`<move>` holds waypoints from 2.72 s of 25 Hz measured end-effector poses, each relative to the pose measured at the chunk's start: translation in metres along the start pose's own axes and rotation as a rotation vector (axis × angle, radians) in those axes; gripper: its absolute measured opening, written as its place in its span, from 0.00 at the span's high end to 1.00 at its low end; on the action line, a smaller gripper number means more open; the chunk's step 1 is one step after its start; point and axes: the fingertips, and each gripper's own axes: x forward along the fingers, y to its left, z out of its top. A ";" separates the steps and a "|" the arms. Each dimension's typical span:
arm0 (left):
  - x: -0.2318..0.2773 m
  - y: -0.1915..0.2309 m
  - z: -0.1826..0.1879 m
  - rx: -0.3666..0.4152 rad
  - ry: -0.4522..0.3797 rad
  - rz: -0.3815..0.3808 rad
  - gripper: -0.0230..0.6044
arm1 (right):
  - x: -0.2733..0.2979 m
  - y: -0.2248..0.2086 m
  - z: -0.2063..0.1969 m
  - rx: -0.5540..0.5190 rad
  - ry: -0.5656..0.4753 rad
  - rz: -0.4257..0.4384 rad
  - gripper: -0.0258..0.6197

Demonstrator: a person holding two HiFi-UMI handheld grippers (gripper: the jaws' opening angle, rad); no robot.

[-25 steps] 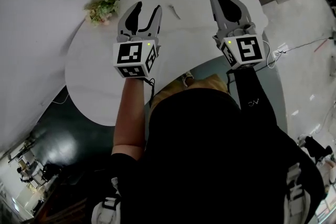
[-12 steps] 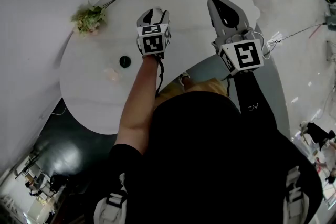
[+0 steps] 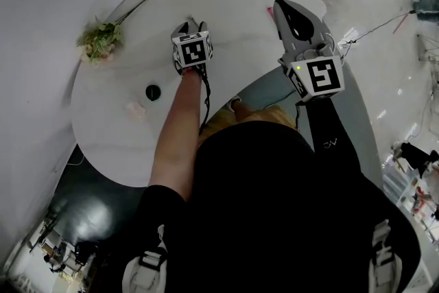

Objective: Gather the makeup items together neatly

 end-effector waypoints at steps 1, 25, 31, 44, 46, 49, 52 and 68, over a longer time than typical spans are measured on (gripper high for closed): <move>0.000 0.003 -0.001 -0.007 0.000 0.015 0.67 | 0.000 0.000 0.000 -0.004 0.000 0.005 0.95; -0.222 0.051 0.055 -0.118 -0.434 0.092 0.94 | 0.039 0.117 0.051 0.025 -0.144 0.314 0.95; -0.308 0.091 0.040 -0.185 -0.531 0.176 0.94 | 0.056 0.204 0.076 0.031 -0.186 0.476 0.95; -0.413 0.188 -0.060 -0.305 -0.529 0.390 0.94 | 0.049 0.380 0.080 0.017 -0.163 0.727 0.95; -0.414 0.195 -0.067 -0.313 -0.531 0.388 0.94 | 0.048 0.390 0.075 0.012 -0.149 0.732 0.95; -0.406 0.208 -0.087 -0.347 -0.503 0.389 0.94 | 0.045 0.397 0.072 -0.001 -0.139 0.716 0.95; -0.379 0.223 -0.120 -0.411 -0.434 0.388 0.94 | 0.045 0.392 0.070 -0.014 -0.131 0.679 0.95; -0.279 0.244 -0.243 -0.601 -0.120 0.430 0.94 | 0.040 0.359 0.052 -0.052 -0.079 0.568 0.95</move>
